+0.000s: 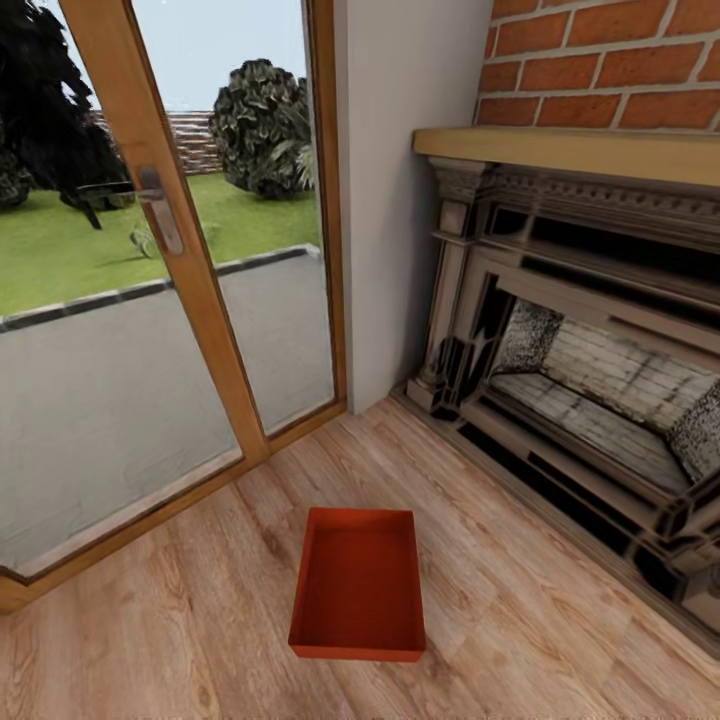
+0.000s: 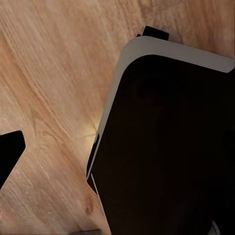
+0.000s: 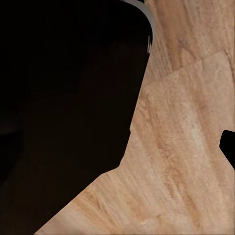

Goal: Move the two storage containers from the living room to the garage. In the garage, place one container on the floor and stack the other container on top of it (either order is fine).

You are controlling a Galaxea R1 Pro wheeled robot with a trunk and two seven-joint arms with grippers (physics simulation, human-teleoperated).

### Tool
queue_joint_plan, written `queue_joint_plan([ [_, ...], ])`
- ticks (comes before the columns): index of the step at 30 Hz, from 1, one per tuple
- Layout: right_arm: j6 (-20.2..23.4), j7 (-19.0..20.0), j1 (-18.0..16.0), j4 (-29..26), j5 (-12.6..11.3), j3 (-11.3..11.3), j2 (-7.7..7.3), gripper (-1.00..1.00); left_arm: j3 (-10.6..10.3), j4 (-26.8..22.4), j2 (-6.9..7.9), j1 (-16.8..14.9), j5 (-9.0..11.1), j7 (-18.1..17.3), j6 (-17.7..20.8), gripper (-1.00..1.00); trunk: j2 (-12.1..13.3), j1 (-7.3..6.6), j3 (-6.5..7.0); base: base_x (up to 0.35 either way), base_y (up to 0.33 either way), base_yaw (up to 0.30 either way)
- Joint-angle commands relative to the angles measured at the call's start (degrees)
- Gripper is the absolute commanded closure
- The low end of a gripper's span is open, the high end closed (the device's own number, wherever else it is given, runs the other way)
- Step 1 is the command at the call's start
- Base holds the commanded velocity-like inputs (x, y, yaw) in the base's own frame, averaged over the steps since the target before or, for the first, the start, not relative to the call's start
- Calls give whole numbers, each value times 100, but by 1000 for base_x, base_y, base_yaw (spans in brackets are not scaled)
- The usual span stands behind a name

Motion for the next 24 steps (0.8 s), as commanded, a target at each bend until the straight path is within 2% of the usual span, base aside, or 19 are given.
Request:
queue_joint_plan([
  [1,-29,-16,-6,16,-22,45,0,-100,-49,1,-1,-2,44,15,-13,-100,-3,0,-14,0,0,0],
  [24,-26,-18,-6,17,-22,43,-5,-100,-49,3,-4,-2,44,15,-13,-100,-3,0,-226,0,0,0],
])
